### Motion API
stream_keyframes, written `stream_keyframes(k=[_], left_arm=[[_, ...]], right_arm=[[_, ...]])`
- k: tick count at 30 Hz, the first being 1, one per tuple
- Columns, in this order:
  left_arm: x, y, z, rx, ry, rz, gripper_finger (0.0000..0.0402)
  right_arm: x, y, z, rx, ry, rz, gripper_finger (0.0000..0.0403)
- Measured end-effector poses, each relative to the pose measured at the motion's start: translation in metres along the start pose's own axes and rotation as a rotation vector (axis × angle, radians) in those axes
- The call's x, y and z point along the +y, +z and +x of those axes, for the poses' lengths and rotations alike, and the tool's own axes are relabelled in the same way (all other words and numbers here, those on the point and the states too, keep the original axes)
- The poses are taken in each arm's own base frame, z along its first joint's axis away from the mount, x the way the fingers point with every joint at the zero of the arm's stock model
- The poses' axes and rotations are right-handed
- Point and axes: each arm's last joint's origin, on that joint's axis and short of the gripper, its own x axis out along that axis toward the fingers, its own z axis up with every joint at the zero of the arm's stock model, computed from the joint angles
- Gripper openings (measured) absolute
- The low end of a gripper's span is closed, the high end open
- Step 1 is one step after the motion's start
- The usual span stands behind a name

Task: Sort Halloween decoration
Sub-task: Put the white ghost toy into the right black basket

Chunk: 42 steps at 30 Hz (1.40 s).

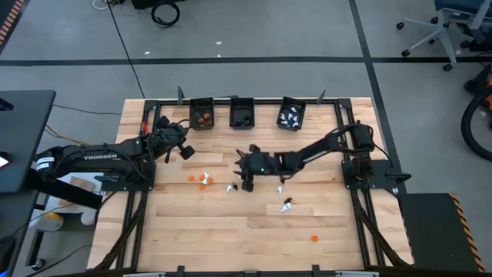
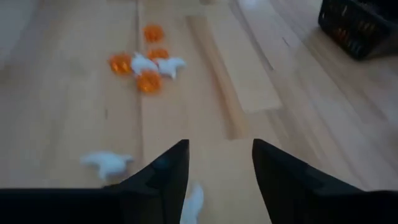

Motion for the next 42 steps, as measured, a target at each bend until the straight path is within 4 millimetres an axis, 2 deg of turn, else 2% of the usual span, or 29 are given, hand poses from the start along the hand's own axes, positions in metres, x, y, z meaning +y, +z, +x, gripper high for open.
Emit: stream_keyframes(k=[4, 12, 17, 21, 29, 38, 42], left_arm=[[0.0, 0.001, 0.0, -0.004, 0.0, -0.002, 0.0], [0.0, 0.0, 0.0, 0.001, 0.0, 0.006, 0.0], [0.0, 0.0, 0.0, 0.005, -0.001, 0.01, 0.0], [0.0, -0.001, 0.0, 0.007, -0.002, 0.014, 0.0], [0.0, -0.001, 0.0, 0.01, -0.002, 0.016, 0.0], [0.0, -0.001, 0.0, 0.011, -0.002, 0.016, 0.0], [0.0, -0.001, 0.0, 0.012, -0.002, 0.016, 0.0]], right_arm=[[0.002, -0.01, 0.003, -0.018, -0.02, 0.042, 0.0198], [0.007, -0.035, 0.023, -0.016, 0.024, 0.094, 0.024], [0.009, -0.048, 0.032, -0.004, 0.009, 0.112, 0.0241], [0.012, -0.061, 0.036, -0.041, 0.008, 0.116, 0.0219], [0.011, -0.075, 0.032, -0.087, 0.004, 0.122, 0.0141], [0.006, -0.076, 0.033, -0.086, 0.008, 0.129, 0.0065], [0.001, -0.071, 0.031, -0.073, 0.027, 0.11, 0.0052]])
